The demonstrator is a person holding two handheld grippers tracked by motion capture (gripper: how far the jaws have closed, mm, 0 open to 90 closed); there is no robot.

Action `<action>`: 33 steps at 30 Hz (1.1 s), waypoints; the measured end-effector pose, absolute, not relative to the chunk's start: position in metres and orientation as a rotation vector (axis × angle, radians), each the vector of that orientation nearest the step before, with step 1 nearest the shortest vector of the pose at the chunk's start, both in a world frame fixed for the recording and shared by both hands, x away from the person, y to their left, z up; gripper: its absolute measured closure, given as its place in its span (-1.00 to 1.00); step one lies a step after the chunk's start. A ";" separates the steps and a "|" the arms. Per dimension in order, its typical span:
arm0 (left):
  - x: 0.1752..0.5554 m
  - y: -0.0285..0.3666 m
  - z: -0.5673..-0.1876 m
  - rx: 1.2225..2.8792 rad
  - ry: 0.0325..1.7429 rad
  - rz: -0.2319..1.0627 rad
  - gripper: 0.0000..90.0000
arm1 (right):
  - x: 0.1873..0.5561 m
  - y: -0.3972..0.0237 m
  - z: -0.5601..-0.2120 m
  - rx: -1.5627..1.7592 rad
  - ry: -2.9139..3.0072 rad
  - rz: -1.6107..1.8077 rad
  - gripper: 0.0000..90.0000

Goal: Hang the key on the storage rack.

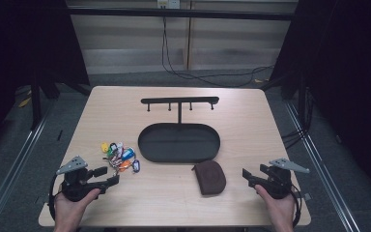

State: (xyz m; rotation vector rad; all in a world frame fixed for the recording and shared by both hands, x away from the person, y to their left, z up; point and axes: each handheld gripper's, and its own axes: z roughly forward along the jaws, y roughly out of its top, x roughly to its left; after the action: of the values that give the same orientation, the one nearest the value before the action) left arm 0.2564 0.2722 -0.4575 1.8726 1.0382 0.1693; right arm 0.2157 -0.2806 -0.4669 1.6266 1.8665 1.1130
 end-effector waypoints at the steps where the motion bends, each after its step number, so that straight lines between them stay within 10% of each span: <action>1: 0.256 0.272 -0.457 1.871 1.033 0.164 -0.27 | 0.216 -0.280 -0.467 1.627 1.876 1.116 -0.45; 33: 0.255 0.271 -0.455 1.894 1.026 0.200 -0.33 | 0.230 -0.269 -0.439 1.688 2.089 1.117 -0.52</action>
State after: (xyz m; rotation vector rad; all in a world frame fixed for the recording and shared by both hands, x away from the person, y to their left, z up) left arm 0.2546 0.2706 -0.4550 1.8945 1.0258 0.2003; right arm 0.2303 -0.2693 -0.4389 1.6879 2.0888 1.1170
